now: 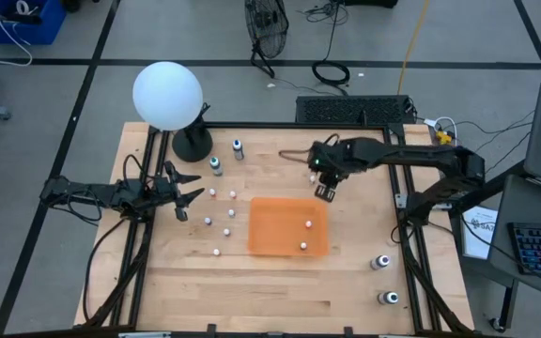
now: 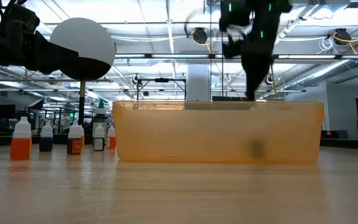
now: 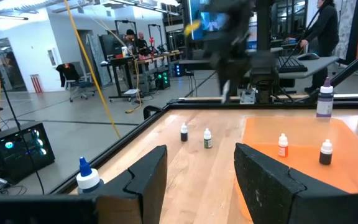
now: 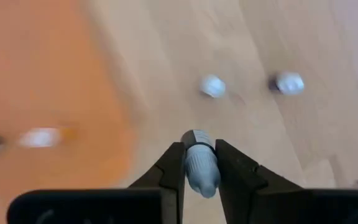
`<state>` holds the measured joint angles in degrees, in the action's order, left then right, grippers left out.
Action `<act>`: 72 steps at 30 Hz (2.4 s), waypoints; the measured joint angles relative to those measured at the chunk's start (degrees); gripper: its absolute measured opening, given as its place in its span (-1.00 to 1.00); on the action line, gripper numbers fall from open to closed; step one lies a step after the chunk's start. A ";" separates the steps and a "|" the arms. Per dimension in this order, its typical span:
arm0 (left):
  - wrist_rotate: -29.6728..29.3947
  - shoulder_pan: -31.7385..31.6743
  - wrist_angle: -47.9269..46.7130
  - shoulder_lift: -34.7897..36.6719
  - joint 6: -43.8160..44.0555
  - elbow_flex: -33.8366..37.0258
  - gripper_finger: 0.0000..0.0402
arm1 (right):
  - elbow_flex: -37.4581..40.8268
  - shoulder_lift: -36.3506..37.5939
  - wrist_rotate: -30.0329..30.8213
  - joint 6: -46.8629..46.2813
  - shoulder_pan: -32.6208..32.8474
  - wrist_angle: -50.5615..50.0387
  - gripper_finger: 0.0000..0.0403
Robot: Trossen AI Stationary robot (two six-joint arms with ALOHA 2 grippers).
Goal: Pick & Place food coloring
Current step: Put the small black food coloring bottle into the container, then put the small purple food coloring bottle into the container
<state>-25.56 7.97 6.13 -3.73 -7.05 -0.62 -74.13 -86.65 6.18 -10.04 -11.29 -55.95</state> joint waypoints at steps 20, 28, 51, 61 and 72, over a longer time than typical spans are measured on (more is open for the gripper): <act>0.00 -0.02 -0.03 -0.02 0.00 0.00 -0.07 | -6.63 -16.53 -2.31 -13.59 26.50 2.38 -0.74; 0.00 -0.01 0.00 -0.01 0.00 0.00 -0.07 | -6.62 -22.75 -4.90 -12.23 26.29 2.12 -0.74; 0.00 -0.01 0.02 0.00 0.00 0.00 -0.07 | -6.63 -19.88 -4.94 -14.97 25.90 -1.11 -0.09; 0.00 -0.02 0.00 -0.02 0.00 0.00 -0.07 | -6.63 -9.25 5.71 -9.92 20.28 -0.89 -0.16; 0.00 -0.02 -0.02 -0.01 0.01 0.00 -0.07 | -6.65 -5.87 7.15 -2.16 -1.45 -1.40 -0.06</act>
<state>-25.56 7.95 6.11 -3.74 -7.04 -0.62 -80.77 -92.52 13.33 -12.20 -12.74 -57.35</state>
